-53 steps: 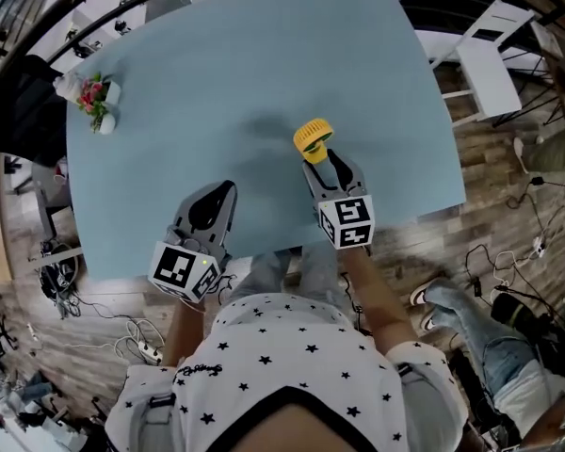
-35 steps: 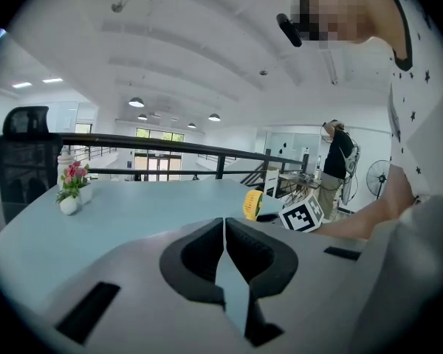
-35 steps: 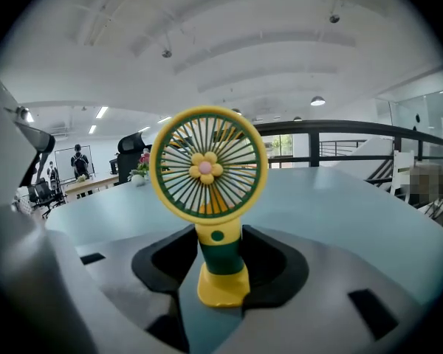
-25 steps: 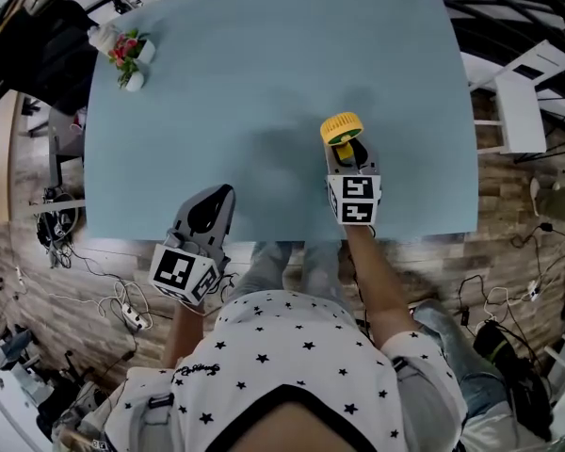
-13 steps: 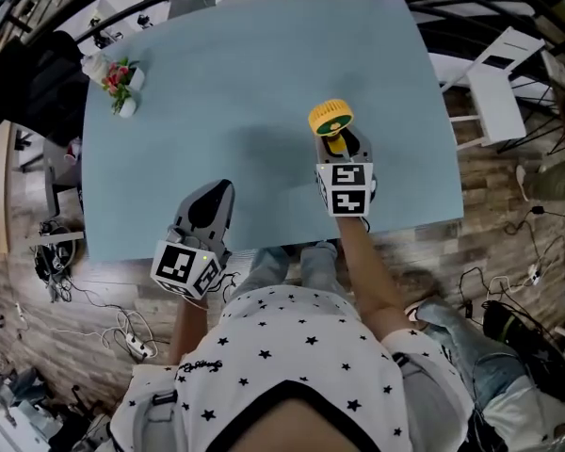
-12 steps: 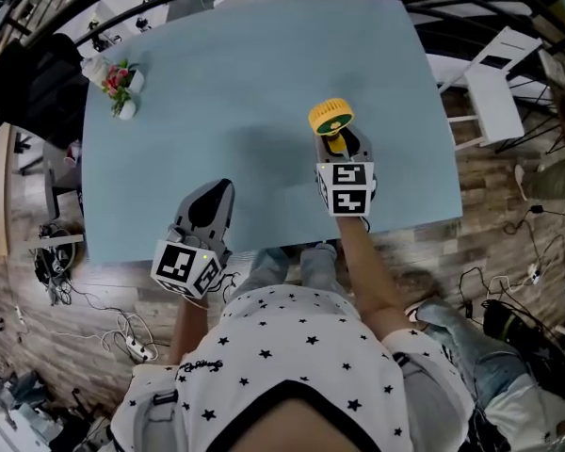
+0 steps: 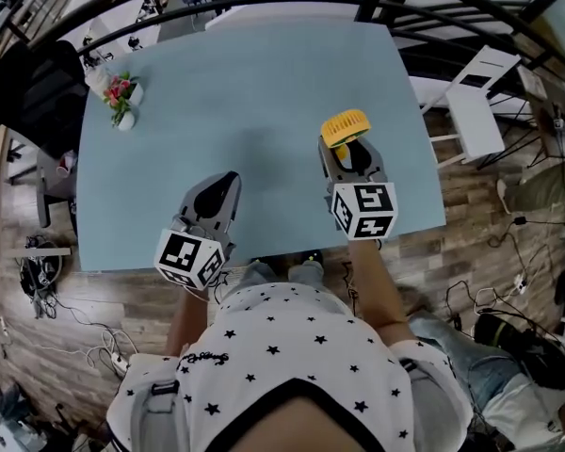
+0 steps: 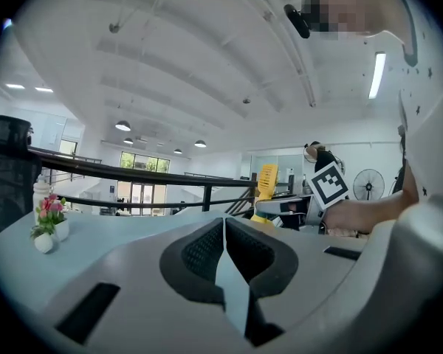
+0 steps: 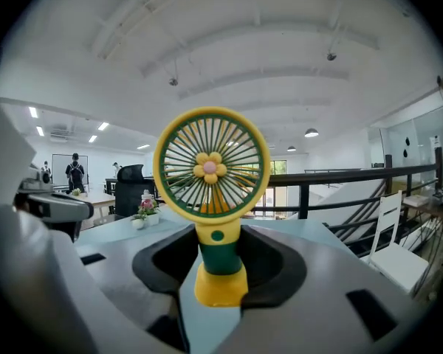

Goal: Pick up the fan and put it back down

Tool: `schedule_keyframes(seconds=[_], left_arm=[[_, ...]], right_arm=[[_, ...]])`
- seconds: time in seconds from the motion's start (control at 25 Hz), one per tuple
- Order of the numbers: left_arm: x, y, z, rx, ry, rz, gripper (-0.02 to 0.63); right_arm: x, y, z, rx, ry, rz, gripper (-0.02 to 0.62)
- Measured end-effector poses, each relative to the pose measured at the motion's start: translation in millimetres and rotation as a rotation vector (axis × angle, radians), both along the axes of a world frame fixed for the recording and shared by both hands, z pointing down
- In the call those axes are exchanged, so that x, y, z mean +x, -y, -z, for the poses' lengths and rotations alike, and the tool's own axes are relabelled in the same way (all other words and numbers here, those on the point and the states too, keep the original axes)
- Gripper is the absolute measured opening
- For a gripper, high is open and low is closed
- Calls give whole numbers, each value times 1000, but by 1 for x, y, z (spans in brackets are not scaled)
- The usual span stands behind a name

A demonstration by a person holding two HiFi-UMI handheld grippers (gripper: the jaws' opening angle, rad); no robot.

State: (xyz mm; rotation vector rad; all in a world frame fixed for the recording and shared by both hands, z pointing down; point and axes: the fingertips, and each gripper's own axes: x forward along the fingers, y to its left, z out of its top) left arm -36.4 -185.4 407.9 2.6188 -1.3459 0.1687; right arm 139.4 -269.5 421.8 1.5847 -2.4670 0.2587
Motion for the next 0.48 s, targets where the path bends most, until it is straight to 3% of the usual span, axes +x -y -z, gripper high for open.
schedule_keyframes(seconds=[0.48], left_arm=[[22, 9, 15, 52, 9, -43, 31]], right_arm=[[9, -40, 51, 84, 69, 76, 176]])
